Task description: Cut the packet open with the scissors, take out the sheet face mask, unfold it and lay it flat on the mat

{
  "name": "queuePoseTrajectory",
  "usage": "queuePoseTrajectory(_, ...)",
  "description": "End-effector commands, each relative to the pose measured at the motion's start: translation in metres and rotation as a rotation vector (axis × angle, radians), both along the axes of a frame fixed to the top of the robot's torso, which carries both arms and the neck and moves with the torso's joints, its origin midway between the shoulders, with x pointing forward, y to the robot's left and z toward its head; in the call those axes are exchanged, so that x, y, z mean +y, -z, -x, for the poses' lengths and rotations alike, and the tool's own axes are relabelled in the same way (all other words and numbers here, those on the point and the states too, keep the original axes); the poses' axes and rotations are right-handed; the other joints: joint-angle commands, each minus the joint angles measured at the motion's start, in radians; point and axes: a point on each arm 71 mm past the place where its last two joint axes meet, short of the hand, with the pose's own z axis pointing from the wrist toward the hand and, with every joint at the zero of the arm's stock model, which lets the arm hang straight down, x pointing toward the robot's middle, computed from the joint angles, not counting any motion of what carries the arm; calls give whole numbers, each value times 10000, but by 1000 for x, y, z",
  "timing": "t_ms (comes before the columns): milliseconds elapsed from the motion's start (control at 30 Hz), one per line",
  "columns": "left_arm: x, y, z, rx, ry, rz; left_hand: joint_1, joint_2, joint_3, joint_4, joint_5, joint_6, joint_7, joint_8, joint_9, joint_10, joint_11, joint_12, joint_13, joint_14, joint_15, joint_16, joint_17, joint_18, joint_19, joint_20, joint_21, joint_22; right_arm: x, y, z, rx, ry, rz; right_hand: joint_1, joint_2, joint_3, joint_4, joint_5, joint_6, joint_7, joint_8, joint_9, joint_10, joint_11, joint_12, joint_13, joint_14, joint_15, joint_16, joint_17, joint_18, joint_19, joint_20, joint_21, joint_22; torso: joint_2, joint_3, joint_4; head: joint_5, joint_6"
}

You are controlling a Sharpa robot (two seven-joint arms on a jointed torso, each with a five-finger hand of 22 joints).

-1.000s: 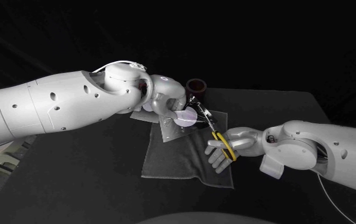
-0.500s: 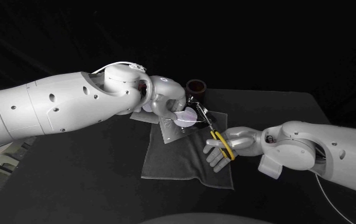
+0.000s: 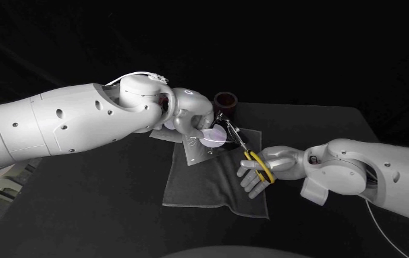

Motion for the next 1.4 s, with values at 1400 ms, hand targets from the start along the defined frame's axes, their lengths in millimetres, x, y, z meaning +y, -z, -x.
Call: queuePoseTrajectory(1400,-3,0,3,-33,297,-4,-11,92,1390,-1361,39,43,-11,26,275,16,41,-59,25,-31,-3,-51,-11,199,-54,-34,22,4,4,-8,-2,-351,386,-689,-99,140,195,-9,-31,177,1243,237,-95,184,-25,199,-58,-227,175,161,-105,348,-44,-36,-10,14,-4,11,-8,-38,52)
